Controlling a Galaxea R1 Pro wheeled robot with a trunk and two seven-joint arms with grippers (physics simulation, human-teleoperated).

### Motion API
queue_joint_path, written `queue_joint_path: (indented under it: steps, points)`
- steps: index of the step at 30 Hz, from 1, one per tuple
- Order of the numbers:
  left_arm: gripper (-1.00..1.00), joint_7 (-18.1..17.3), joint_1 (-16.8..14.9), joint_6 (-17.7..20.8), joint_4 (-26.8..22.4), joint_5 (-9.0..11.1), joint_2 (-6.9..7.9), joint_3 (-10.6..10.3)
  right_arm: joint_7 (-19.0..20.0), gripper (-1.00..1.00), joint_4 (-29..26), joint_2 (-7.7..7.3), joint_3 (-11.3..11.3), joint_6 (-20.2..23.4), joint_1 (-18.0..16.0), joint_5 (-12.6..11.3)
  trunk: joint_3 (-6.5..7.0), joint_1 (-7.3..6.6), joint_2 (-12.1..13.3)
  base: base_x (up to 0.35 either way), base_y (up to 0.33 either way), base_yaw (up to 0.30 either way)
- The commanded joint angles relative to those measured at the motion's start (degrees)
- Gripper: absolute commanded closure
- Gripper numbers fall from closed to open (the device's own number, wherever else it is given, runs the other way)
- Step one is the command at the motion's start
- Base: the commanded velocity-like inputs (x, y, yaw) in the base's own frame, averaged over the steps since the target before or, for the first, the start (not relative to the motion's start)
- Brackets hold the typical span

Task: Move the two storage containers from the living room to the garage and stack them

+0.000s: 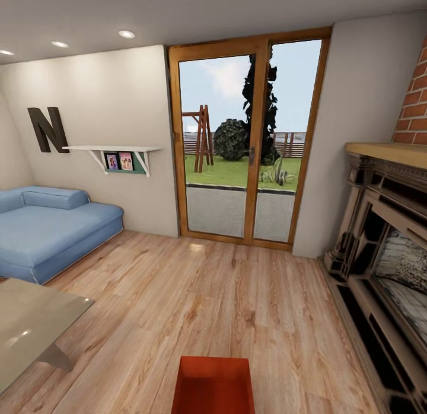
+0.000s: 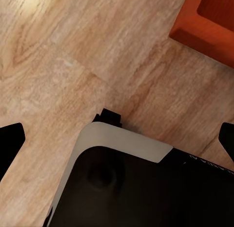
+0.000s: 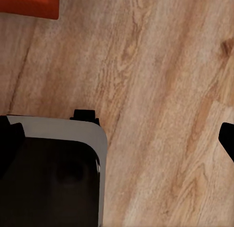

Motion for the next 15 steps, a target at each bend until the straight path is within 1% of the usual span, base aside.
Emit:
queue_joint_path:
  steps: [1,15]
  points:
    - [-1.00,0.1,0.0,-0.1,0.0,0.2,0.01,0.0,0.0,-1.00,0.2,0.02,0.5,-0.3,-0.1,-0.6,-0.07,0.00,0.0,0.000,0.000,0.000]
    - [-1.00,0.1,0.0,-0.1,0.0,0.2,-0.06,0.0,-0.1,-1.00,0.2,0.05,0.3,-0.3,-0.1,-1.1,-0.07,0.00,0.0,0.000,0.000,0.000]
